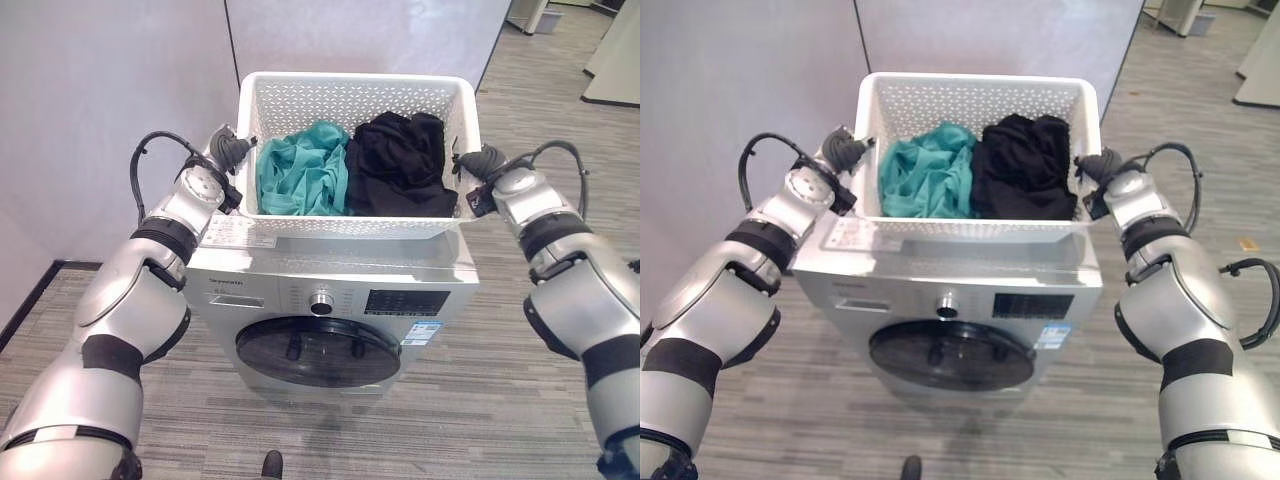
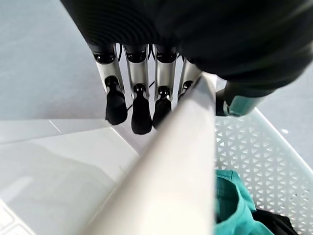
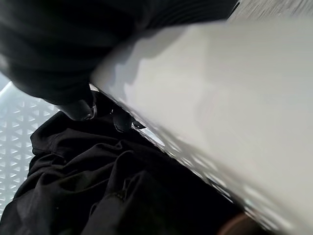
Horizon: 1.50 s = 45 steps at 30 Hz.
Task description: Grab the laundry basket,head to the washer,open it,put in the laundry and shut it.
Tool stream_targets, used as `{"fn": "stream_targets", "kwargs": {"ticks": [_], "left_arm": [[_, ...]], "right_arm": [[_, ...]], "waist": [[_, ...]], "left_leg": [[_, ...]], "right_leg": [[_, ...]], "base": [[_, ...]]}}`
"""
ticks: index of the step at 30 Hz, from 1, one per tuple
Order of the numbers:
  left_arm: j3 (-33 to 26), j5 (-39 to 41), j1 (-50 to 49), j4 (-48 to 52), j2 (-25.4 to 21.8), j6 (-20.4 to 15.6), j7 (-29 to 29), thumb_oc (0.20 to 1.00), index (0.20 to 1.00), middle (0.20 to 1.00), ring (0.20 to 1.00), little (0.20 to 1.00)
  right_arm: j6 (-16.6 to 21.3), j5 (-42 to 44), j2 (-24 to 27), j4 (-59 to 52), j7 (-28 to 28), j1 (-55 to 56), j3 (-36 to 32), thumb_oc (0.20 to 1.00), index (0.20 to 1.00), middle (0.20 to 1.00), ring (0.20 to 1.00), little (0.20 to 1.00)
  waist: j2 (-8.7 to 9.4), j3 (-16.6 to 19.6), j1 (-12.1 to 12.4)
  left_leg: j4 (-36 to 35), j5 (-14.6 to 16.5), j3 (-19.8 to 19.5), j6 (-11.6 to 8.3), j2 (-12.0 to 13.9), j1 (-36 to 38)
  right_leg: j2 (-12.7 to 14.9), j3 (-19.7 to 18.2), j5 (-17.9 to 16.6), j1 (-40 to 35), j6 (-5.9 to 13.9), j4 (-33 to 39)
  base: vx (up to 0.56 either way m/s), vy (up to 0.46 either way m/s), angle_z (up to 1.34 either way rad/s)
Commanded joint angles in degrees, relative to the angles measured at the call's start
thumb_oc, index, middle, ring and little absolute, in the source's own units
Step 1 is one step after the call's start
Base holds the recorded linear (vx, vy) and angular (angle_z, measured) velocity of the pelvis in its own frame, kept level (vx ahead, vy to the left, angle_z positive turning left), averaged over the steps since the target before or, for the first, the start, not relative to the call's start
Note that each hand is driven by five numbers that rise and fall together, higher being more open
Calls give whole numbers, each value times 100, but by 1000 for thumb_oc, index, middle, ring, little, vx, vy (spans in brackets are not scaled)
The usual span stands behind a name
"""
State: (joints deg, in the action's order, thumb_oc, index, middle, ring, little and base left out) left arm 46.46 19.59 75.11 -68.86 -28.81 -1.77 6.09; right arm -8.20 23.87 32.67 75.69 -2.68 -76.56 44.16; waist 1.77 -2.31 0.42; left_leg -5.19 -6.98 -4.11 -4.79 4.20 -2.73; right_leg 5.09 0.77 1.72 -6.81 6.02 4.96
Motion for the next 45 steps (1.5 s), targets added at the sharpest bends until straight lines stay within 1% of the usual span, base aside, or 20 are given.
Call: {"fn": "stream_targets", "kwargs": {"ticks": [1, 2, 3, 4, 13, 18, 20, 25, 33, 34, 35, 36, 37, 38, 39, 40, 42, 45], "left_arm": [[195, -140, 1150, -641, 510, -194, 251, 360, 360, 360, 360, 360], [189, -139, 1151, -668, 519, -186, 245, 1000, 1000, 1000, 1000, 1000], [177, -102, 1157, -691, 535, -183, 255, 1000, 1000, 1000, 1000, 1000], [182, -138, 1174, -724, 517, -187, 268, 1000, 1000, 1000, 1000, 1000], [89, -146, 1142, -844, 482, -189, 324, 1000, 1000, 1000, 1000, 1000], [52, -83, 1060, -862, 379, -198, 317, 1000, 1000, 1000, 1000, 1000], [70, -162, 994, -911, 295, -200, 308, 1000, 1000, 1000, 1000, 1000], [-31, -150, 919, -910, 203, -214, 345, 1000, 1000, 1000, 1000, 1000], [-368, 297, 1014, -779, 19, -363, 563, 1000, 1000, 1000, 1000, 1000], [-464, 469, 1020, -698, 1, -427, 637, 1000, 1000, 1000, 1000, 1000], [-726, 893, 952, -418, -18, -595, 794, 1000, 1000, 1000, 1000, 1000], [-730, 894, 942, -408, -20, -593, 799, 1000, 1000, 1000, 1000, 1000], [-1030, 1081, 788, -77, -111, -795, 966, 1000, 1000, 1000, 1000, 1000], [-1137, 1052, 695, 73, -169, -885, 1069, 1000, 1000, 1000, 1000, 1000], [-1140, 1045, 676, 90, -170, -880, 1079, 1000, 1000, 1000, 1000, 1000], [-1414, 1019, 463, 411, -287, -1094, 1335, 1000, 1000, 1000, 1000, 1000], [-1597, 1026, 309, 587, -416, -1262, 1519, 1000, 1000, 1000, 1000, 1000], [-1713, 881, 174, 712, -619, -1389, 1734, 1000, 1000, 1000, 1000, 1000]], "right_arm": [[262, -220, -148, 287, 4, -1141, 390, 200, 200, 200, 200, 200], [267, -248, -192, 309, 18, -1146, 393, 545, 545, 545, 545, 545], [282, -259, -248, 336, 74, -1190, 385, 915, 915, 915, 915, 915], [299, -241, -265, 311, 105, -1213, 364, 1000, 1000, 1000, 1000, 1000], [331, -280, -291, 433, 186, -1254, 332, 1000, 1000, 1000, 1000, 1000], [387, -63, -144, 296, 214, -1252, 300, 1000, 1000, 1000, 1000, 1000], [486, 125, 9, 185, 290, -1281, 222, 1000, 1000, 1000, 1000, 1000], [539, 159, 197, 163, 359, -1249, 136, 1000, 1000, 1000, 1000, 1000], [629, 109, 336, 149, 493, -1260, 82, 1000, 1000, 1000, 1000, 1000], [652, 125, 356, 136, 530, -1260, 67, 1000, 1000, 1000, 1000, 1000], [707, 189, 411, 64, 619, -1237, -8, 1000, 1000, 1000, 1000, 1000], [706, 190, 410, 60, 622, -1233, -6, 1000, 1000, 1000, 1000, 1000], [837, 299, 497, -90, 750, -1132, -200, 1000, 1000, 1000, 1000, 1000], [899, 351, 547, -180, 825, -1059, -324, 1000, 1000, 1000, 1000, 1000], [897, 349, 546, -192, 831, -1042, -330, 1000, 1000, 1000, 1000, 1000], [1062, 438, 604, -338, 985, -897, -573, 1000, 1000, 1000, 1000, 1000], [1194, 520, 650, -423, 1112, -789, -767, 1000, 1000, 1000, 1000, 1000], [1400, 670, 699, -544, 1305, -663, -1019, 1000, 1000, 1000, 1000, 1000]], "waist": [[-41, -242, 33], [-46, -240, 27], [-54, -246, 5], [-58, -247, -6], [-89, -238, -18], [-94, -213, -11], [-100, -195, -10], [-109, -173, -14], [-121, -107, 20], [-122, -97, 28], [-121, -86, 46], [-123, -85, 45], [-118, -72, 54], [-109, -58, 53], [-108, -52, 51], [-92, -31, 46], [-81, -5, 29], [-92, 31, 17]], "left_leg": [[19, 465, 33, -173, 341, 506], [19, 460, 35, -175, 337, 487], [19, 450, 34, -179, 333, 462], [19, 454, 42, -181, 327, 449], [19, 480, 30, -178, 310, 436], [19, 501, 32, -175, 292, 446], [19, 518, 30, -169, 284, 469], [19, 548, 34, -168, 283, 509], [19, 593, 27, -171, 263, 548], [19, 597, 31, -170, 259, 555], [19, 616, 26, -167, 257, 574], [19, 618, 26, -167, 258, 578], [19, 636, 25, -167, 254, 591], [19, 650, 24, -167, 256, 604], [19, 652, 24, -167, 255, 608], [19, 678, 24, -168, 261, 638], [19, 702, 32, -174, 267, 657], [19, 728, 53, -183, 271, 684]], "right_leg": [[189, 70, -180, 559, 232, -410], [192, 71, -199, 570, 231, -391], [195, 85, -212, 581, 232, -371], [199, 92, -223, 585, 234, -359], [224, 150, -263, 580, 256, -302], [243, 161, -274, 553, 268, -269], [261, 183, -276, 527, 280, -262], [282, 195, -274, 486, 287, -252], [307, 226, -263, 408, 309, -198], [312, 239, -266, 395, 316, -187], [322, 249, -260, 374, 316, -184], [322, 249, -259, 370, 316, -183], [324, 262, -244, 341, 316, -176], [327, 267, -238, 321, 315, -169], [328, 268, -237, 315, 316, -167], [329, 273, -214, 281, 312, -164], [331, 279, -196, 257, 319, -157], [333, 279, -185, 234, 331, -144]], "base": [[0, 0, 0], [0, 0, 0], [0, 0, 0], [0, 0, 0], [0, 0, 0], [0, 0, 0], [0, 0, 0], [0, 0, 0], [0, 0, 0], [0, 0, 0], [0, 0, 0], [0, 0, 0], [0, 0, 0], [0, 0, 0], [38, -7, 0], [33, -9, 1], [38, -11, 1], [32, -1, 1]]}}
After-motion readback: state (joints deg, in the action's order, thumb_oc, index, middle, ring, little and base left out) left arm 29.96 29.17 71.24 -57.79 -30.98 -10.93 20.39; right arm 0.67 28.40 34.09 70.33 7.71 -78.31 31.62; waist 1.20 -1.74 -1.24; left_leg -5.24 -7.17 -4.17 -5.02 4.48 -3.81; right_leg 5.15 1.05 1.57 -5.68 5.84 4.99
